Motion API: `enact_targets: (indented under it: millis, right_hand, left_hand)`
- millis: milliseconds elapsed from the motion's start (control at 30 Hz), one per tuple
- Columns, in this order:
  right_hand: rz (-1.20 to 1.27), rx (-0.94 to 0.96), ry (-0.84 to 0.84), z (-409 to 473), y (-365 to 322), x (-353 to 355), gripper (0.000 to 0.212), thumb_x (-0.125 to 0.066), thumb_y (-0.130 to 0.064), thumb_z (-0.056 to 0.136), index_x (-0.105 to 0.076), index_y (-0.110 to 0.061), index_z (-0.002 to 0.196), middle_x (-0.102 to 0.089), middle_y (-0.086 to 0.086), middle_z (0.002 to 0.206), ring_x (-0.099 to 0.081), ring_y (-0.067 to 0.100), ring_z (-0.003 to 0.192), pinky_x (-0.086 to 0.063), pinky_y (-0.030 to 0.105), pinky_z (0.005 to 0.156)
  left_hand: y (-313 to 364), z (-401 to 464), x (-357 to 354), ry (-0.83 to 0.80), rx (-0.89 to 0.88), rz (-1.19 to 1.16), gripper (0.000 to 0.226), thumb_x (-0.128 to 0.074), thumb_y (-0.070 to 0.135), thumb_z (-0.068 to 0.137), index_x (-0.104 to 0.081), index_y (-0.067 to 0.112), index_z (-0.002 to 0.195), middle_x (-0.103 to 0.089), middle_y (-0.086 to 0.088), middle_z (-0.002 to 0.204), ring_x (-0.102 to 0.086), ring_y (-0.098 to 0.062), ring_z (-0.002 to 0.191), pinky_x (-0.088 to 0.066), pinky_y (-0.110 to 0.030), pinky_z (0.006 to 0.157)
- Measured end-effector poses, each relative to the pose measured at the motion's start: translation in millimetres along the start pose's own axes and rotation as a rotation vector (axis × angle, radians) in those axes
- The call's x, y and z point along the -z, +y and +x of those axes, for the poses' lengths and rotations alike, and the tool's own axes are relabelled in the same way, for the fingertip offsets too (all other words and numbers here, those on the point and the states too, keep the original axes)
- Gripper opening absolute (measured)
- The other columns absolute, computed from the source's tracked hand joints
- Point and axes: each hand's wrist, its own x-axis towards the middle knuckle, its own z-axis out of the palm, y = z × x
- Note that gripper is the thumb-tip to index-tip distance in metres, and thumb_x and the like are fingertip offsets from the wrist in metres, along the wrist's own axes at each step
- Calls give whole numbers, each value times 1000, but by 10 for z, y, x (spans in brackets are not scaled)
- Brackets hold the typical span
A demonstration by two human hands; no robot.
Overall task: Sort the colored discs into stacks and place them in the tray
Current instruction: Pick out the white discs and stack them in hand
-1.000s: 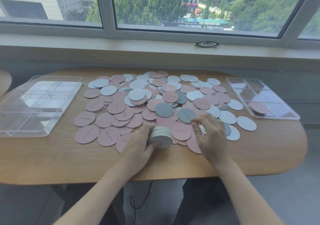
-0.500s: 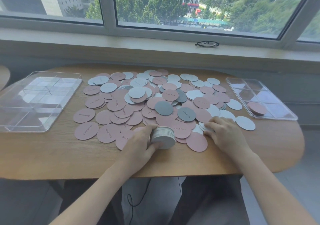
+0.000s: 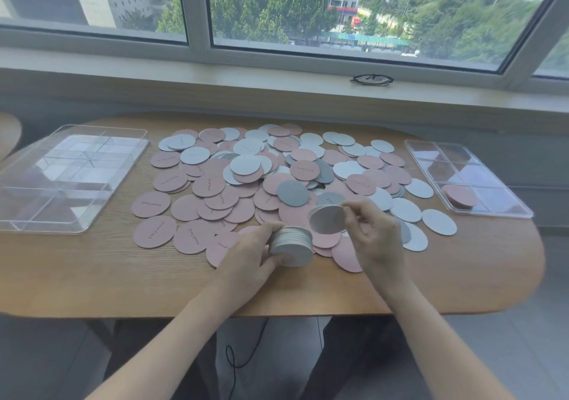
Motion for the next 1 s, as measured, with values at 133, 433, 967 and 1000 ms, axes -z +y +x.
enact_targets:
  millis: [133, 433, 967, 1000]
  right_hand:
    - [205, -130, -118, -170, -221, -241, 15, -64, -15, 96, -73, -26, 97, -73, -18, 87, -67, 4, 82, -51, 18, 74]
    - [-201, 140, -508, -372, -89, -391, 81, -22, -74, 93, -24, -23, 156, -49, -2, 142, -44, 16, 128, -29, 34, 111]
    - [-729, -230, -292, 76, 355, 113, 53, -55, -65, 87, -62, -19, 113, -51, -1, 110, -52, 23, 110, -38, 40, 92]
    - [-777, -250, -349, 77, 336, 118, 59, -53, -70, 84, -60, -20, 115, -51, 0, 114, -49, 23, 114, -37, 40, 94]
  left_hand:
    - [-17, 11, -30, -13, 36, -4, 66, -71, 25, 89, -40, 33, 147, -59, 11, 120, -50, -10, 116, -41, -26, 99]
    - [-8, 13, -30, -7, -36, 120, 51, -50, 47, 87, -47, 28, 134, -52, 13, 126, -47, -9, 119, -38, -36, 106]
    - [12, 1, -9, -14, -8, 58, 45, -71, 34, 88, -51, 34, 128, -53, 27, 108, -48, -1, 104, -40, -22, 89]
    - [13, 1, -7, -16, -9, 54, 45, -70, 35, 88, -50, 34, 128, -54, 26, 108, -48, -2, 104, -41, -24, 90]
